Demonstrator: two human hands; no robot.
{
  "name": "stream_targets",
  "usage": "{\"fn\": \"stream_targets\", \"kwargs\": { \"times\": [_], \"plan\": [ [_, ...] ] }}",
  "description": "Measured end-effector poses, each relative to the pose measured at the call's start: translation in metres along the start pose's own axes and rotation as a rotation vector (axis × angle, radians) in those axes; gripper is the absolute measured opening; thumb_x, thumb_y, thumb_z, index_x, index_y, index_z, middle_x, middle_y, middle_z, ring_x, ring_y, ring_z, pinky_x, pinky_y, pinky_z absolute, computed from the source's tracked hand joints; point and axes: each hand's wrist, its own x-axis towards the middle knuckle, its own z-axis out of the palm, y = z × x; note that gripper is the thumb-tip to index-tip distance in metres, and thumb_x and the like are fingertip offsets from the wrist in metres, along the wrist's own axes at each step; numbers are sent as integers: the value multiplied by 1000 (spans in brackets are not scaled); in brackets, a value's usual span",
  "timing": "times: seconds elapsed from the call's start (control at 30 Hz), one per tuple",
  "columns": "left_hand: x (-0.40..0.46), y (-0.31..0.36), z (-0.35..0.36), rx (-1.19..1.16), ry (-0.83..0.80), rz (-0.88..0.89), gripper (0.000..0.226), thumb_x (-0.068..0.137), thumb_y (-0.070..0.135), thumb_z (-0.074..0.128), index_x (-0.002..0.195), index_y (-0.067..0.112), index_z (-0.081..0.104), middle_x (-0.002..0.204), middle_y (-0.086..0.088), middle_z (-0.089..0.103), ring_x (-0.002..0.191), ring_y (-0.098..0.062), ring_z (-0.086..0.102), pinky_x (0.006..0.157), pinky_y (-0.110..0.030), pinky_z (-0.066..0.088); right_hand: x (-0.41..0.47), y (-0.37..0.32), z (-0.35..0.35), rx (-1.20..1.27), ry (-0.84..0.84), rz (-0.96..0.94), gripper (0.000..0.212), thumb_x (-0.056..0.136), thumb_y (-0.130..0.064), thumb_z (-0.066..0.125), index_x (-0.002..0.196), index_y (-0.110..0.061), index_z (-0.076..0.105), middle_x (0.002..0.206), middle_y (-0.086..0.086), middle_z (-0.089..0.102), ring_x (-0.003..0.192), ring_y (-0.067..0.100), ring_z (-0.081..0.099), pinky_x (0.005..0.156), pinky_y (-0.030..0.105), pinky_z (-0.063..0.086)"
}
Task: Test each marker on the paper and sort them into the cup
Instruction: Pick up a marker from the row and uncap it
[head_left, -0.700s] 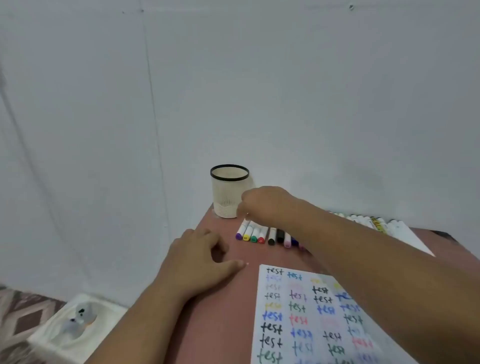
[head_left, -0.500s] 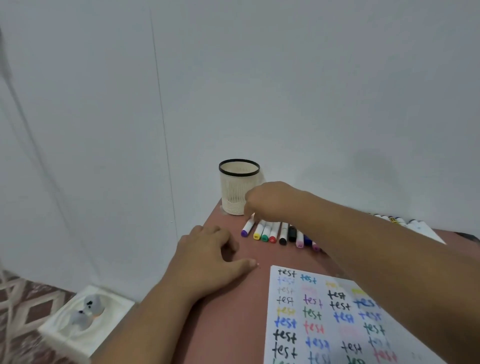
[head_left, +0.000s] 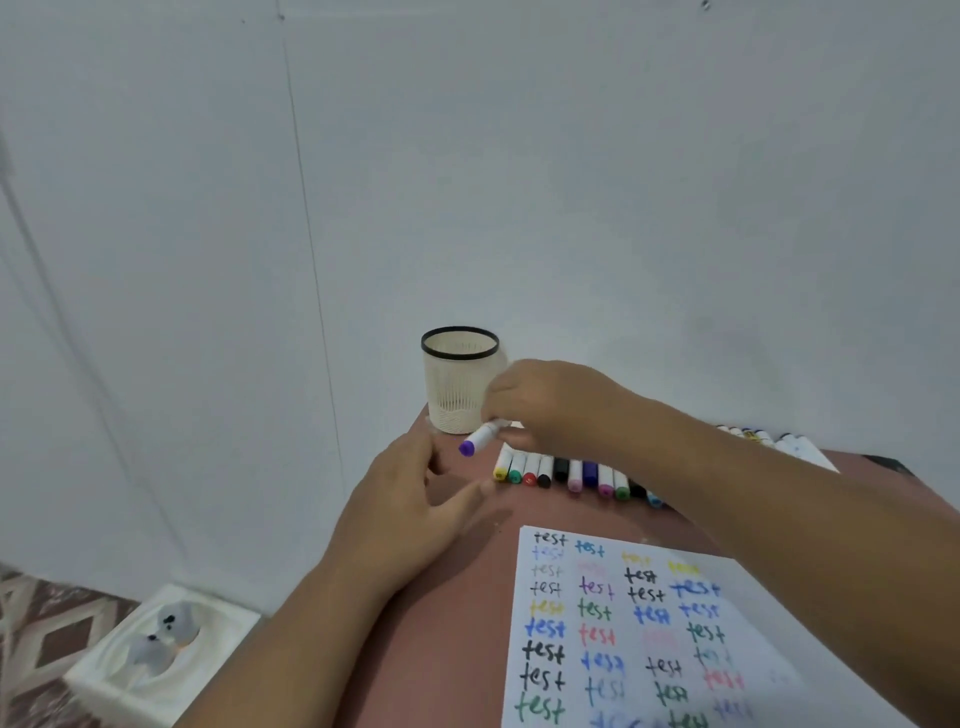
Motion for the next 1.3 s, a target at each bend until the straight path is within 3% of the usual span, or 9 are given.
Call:
{"fn": "stream_targets", "kwargs": {
  "times": [0.13,0.23,0.43,0.6,0.8,0.9,1.03,1.23,1.3],
  "plan": [
    [-12,26,2,-23,67,212,34,81,53,71,100,34,50,94,17,51,85,-6,53,67,-22,46,-51,-14,-20,9,43,100,13,96,-28,58,94,-23,70,84,-8,60,77,20,59,62,37,47],
    [-17,55,9,26,19,344,12,90,38,66,99,31,60,77,18,52,77,-2,52,60,-17,39,-95,-21,-27,55,186,138,18,91,-36,58,81,-24,66,76,-12,49,64,18,52,49,36,43],
    [-40,85,25,-85,-12,359,5,96,34,60,93,38,59,72,15,55,71,-5,53,57,-17,36,-173,-34,-47,308,323,365,24,86,-44,64,95,-28,79,81,-10,68,71,10,61,58,30,49],
    [-55,109,28,-57,-170,374,3,100,35,54,101,36,56,87,14,52,79,-6,50,63,-24,44,-229,-51,-47,996,421,864,12,81,-17,87,87,-26,81,77,-16,74,64,-4,63,58,9,44],
    [-68,135,31,-5,-269,522,23,104,45,39,116,37,57,95,18,50,86,-4,49,69,-21,42,-246,-79,-33,1479,740,1142,21,74,2,89,91,-5,80,83,7,78,70,19,74,69,25,62],
    [-61,137,36,122,-213,608,28,105,37,42,123,27,60,108,18,50,98,-2,44,81,-21,43,-249,-83,-32,1668,841,1144,31,71,3,88,99,1,76,84,9,78,75,19,76,70,25,62],
    [-63,148,39,150,-323,618,26,107,29,38,127,25,55,96,16,45,81,-4,44,66,-16,36,-245,-85,-40,1937,973,1017,22,79,-1,78,100,5,71,81,11,72,73,16,72,69,22,61],
    [-59,154,44,51,-356,512,26,107,33,33,111,21,56,87,4,54,77,-18,52,72,-41,48,-237,-82,-52,1793,934,984,12,97,-9,68,100,2,70,79,9,69,71,16,71,72,24,61],
    [-58,153,47,43,-342,506,25,108,31,35,110,21,57,88,5,54,78,-17,52,73,-39,48,-236,-83,-54,1765,939,987,11,100,-7,65,99,3,69,76,9,69,69,16,73,69,23,61]
  ]
}}
